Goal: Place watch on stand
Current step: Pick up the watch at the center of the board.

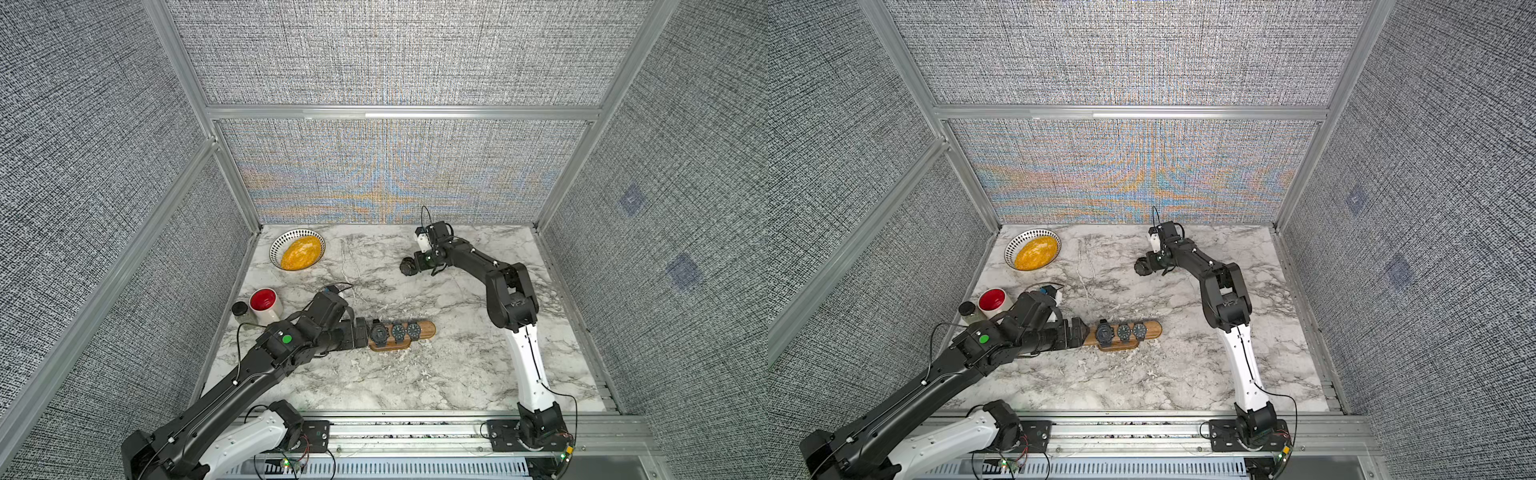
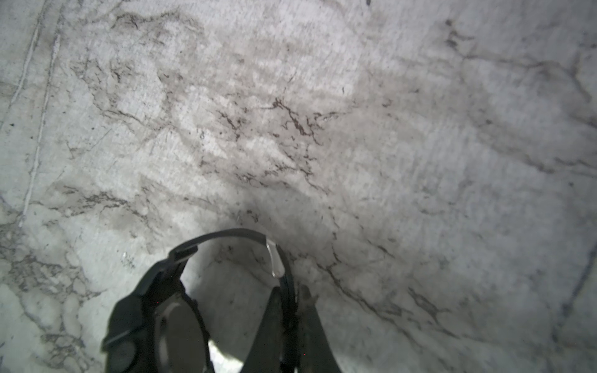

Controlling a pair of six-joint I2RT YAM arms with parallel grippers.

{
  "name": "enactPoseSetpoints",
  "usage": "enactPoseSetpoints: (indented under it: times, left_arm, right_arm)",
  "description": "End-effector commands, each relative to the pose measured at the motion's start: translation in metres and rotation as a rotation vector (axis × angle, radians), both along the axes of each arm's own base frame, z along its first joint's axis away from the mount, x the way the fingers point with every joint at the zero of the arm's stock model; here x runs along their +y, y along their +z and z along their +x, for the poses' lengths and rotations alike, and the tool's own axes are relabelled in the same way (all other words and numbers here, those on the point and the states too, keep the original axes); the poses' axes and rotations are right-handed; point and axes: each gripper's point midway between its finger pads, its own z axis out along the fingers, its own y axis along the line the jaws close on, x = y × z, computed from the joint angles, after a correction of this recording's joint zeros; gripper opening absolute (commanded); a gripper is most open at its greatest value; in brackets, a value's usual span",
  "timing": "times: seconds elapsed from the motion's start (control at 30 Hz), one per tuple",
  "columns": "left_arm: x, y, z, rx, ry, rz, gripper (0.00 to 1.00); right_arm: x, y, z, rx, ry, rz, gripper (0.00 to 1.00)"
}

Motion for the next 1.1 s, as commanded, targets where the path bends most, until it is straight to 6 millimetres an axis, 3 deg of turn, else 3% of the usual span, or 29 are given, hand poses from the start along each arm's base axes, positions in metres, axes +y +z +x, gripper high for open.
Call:
enactPoseSetpoints:
  times: [0.0, 0.13, 0.27, 0.47, 0.67, 0.8, 0.9, 1.07]
  left_arm:
    - [-0.001, 0.002, 0.001, -0.012, -0.017, 0.004, 0.99]
    - [-0.007, 0.01, 0.003, -0.035, -0.042, -0.019, 0.99]
    - [-0.012, 0.021, 0.006, -0.061, -0.047, -0.057, 0.99]
    - [-0.041, 0.049, 0.008, -0.101, -0.095, -0.25, 0.99]
    - [-0.069, 0.072, 0.008, -0.1, -0.103, -0.481, 0.99]
    - [-0.074, 0.067, 0.009, -0.078, -0.074, -0.515, 0.99]
    - [-0.083, 0.069, 0.008, -0.087, -0.091, -0.53, 0.99]
    - [-0.098, 0.081, 0.008, -0.123, -0.134, -0.521, 0.99]
  right_arm:
    - [-0.004, 0.008, -0.013, 0.031, -0.052, 0.042, 0.0]
    - [-0.01, 0.04, -0.028, 0.006, -0.113, 0.115, 0.0]
    - [-0.016, 0.091, -0.047, -0.068, -0.169, 0.202, 0.0]
    - [-0.023, 0.153, -0.099, -0.135, -0.265, 0.287, 0.0]
    - [-0.019, 0.18, -0.174, -0.126, -0.369, 0.406, 0.0]
    - [-0.017, 0.198, -0.212, -0.132, -0.42, 0.469, 0.0]
    - [-0.012, 0.209, -0.233, -0.135, -0.426, 0.506, 0.0]
    - [-0.003, 0.209, -0.254, -0.117, -0.424, 0.52, 0.0]
